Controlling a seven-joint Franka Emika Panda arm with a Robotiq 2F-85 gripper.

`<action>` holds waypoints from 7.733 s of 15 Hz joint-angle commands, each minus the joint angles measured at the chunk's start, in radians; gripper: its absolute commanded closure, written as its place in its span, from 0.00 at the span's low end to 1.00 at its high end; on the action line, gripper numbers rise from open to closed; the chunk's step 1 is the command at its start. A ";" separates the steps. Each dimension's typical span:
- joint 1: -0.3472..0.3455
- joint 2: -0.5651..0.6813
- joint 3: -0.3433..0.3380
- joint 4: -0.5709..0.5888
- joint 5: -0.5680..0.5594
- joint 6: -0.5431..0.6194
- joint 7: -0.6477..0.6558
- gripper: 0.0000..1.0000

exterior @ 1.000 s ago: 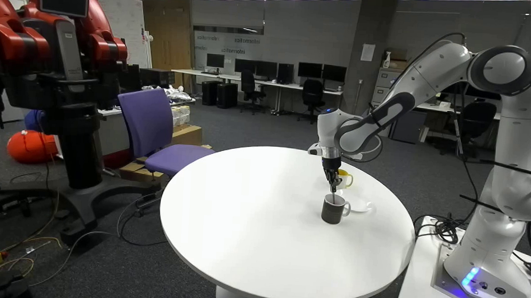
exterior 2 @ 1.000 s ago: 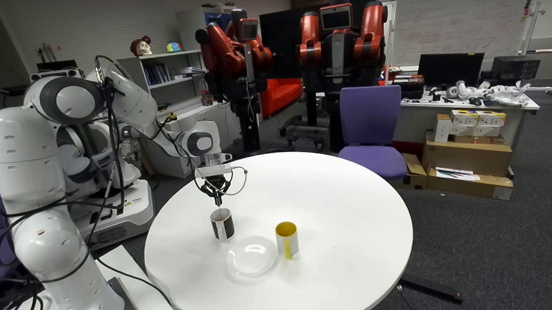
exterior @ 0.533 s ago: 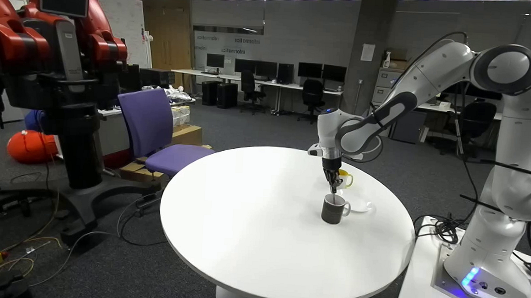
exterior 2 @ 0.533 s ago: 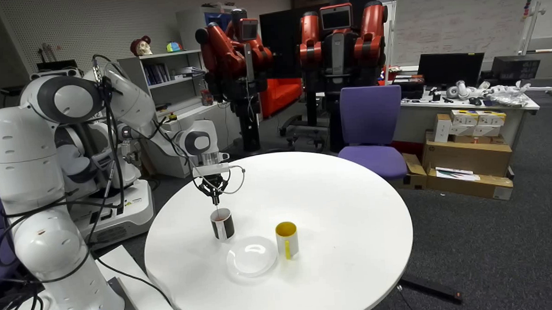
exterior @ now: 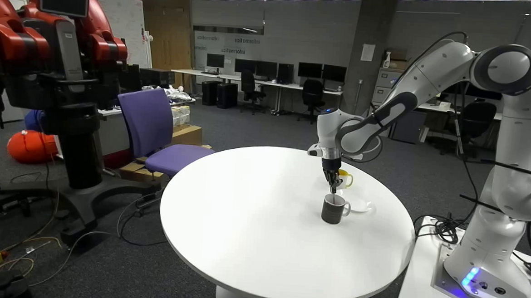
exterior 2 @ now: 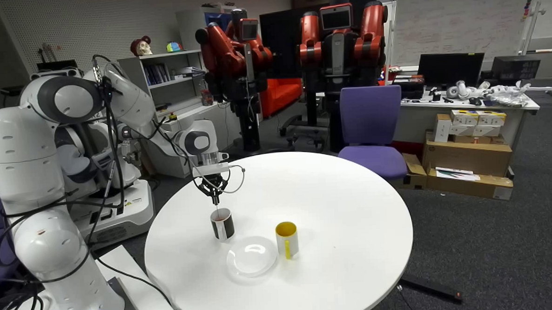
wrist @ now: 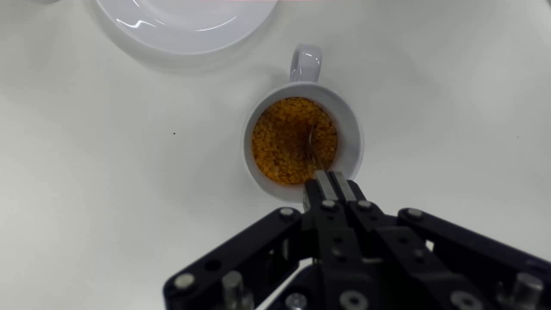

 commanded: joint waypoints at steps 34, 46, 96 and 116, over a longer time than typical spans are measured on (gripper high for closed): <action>0.017 -0.030 -0.015 -0.003 -0.048 0.002 0.004 0.99; 0.019 -0.031 -0.016 0.003 -0.026 -0.016 -0.015 0.99; -0.124 0.032 -0.083 0.124 0.330 -0.167 -0.348 0.51; -0.057 -0.225 -0.104 0.206 0.257 -0.430 0.190 0.00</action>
